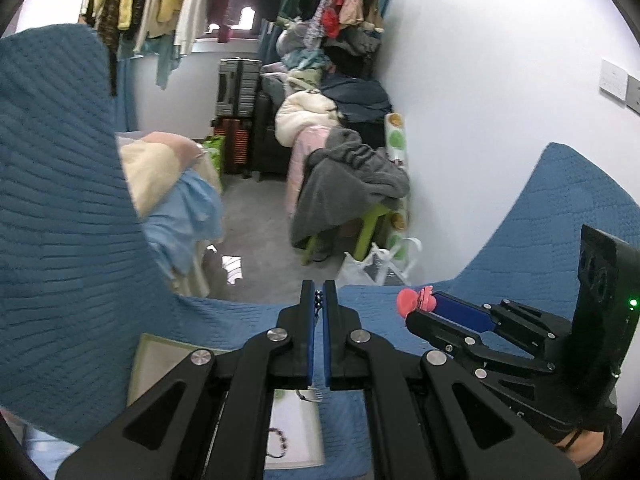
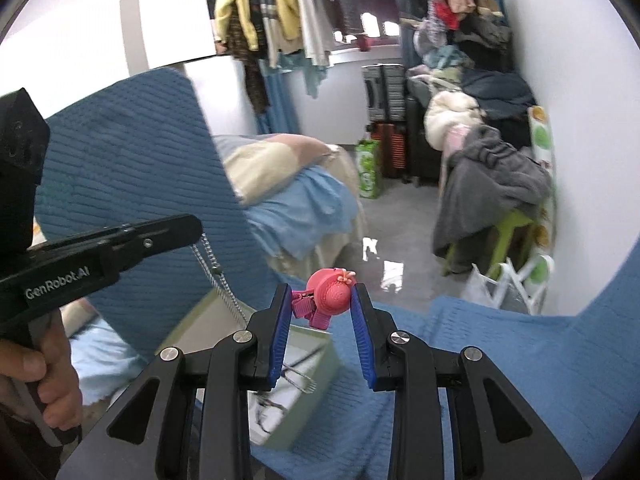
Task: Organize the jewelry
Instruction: 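Carry the pink keychain and silver chain with both grippers over the box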
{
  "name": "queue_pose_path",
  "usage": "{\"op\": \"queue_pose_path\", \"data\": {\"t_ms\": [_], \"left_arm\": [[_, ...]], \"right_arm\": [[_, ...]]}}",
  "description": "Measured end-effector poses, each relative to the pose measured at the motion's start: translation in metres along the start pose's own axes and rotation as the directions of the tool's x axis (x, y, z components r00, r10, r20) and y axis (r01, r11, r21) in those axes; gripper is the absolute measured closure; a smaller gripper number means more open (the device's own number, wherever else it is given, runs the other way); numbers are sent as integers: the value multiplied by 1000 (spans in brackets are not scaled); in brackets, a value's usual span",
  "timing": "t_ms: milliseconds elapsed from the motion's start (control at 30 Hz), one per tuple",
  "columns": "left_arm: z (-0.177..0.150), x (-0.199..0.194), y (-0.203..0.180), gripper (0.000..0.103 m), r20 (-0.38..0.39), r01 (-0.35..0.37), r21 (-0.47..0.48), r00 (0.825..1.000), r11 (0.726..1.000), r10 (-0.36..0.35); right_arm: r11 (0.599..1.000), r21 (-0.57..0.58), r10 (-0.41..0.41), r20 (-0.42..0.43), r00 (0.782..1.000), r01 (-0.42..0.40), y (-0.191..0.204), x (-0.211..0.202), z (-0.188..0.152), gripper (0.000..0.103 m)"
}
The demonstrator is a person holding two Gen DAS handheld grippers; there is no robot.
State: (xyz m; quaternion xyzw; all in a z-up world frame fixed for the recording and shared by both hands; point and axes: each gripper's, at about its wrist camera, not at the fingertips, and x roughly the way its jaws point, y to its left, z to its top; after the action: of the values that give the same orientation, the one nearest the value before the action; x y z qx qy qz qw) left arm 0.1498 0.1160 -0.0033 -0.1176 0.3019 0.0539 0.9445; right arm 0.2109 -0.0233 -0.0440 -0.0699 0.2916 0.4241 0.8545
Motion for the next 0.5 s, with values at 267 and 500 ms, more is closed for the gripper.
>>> {"op": "queue_pose_path", "data": {"t_ms": [267, 500], "left_arm": [[-27, 12, 47, 101, -61, -69, -46, 996, 997, 66], [-68, 40, 82, 101, -165, -94, -104, 983, 990, 76]], "right_arm": [[998, -28, 49, -101, 994, -52, 37, 51, -22, 75], [998, -46, 32, -237, 971, -44, 46, 97, -65, 75]]}}
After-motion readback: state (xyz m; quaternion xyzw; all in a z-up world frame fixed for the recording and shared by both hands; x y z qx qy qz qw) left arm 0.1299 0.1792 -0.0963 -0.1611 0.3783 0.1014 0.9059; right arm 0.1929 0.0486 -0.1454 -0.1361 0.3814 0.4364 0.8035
